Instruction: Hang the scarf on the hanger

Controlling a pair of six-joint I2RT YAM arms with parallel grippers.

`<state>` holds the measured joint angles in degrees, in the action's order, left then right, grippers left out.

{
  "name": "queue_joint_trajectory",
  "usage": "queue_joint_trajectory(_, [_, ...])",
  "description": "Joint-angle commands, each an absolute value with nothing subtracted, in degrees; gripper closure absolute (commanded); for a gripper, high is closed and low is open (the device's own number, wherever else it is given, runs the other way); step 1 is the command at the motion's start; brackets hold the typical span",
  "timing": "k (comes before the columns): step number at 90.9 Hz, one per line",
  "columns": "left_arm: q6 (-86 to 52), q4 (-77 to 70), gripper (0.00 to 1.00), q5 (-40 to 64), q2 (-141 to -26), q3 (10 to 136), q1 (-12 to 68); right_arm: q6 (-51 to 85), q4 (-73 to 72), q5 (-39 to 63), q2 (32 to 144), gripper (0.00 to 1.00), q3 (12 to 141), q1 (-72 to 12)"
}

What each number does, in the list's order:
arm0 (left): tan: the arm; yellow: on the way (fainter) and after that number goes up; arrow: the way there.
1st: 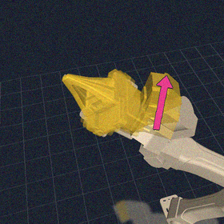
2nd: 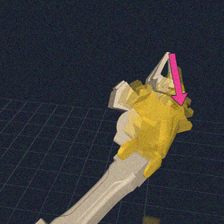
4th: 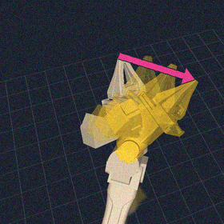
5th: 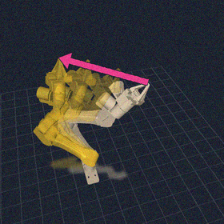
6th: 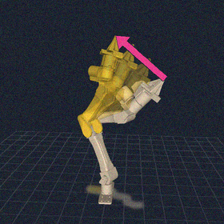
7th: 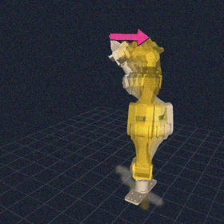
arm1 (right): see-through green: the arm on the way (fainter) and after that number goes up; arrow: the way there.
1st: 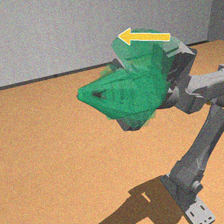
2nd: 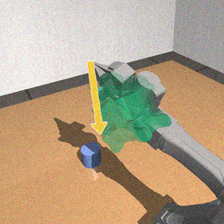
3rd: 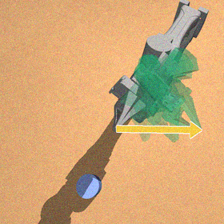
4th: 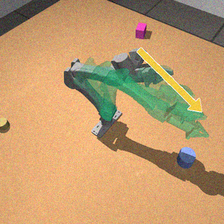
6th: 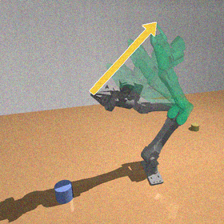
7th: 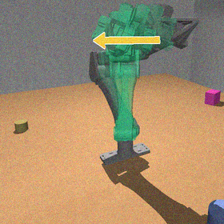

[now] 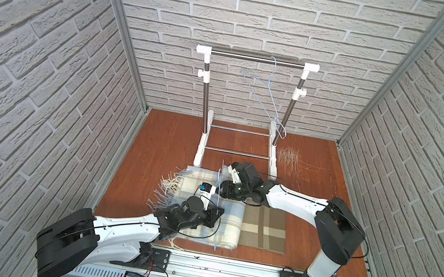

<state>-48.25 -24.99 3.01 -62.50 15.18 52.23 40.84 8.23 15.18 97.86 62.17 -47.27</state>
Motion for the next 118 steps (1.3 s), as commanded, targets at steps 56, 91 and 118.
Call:
queue_joint_trajectory(56, [-46.8, -27.7, 1.0, 7.8, -72.2, 21.1, 53.3, 34.6, 15.4, -7.7, 88.6, 0.34, 59.1, -56.8])
queue_joint_trajectory(91, [-46.7, -23.9, 1.0, 6.9, -65.7, 19.0, 53.4, 37.3, 4.4, -3.1, 94.8, 0.59, 57.9, -56.7])
queue_joint_trajectory(118, [-46.2, -22.9, 1.0, 5.5, -63.3, 18.2, 53.4, 38.6, 6.2, -2.4, 97.1, 0.97, 59.2, -56.7])
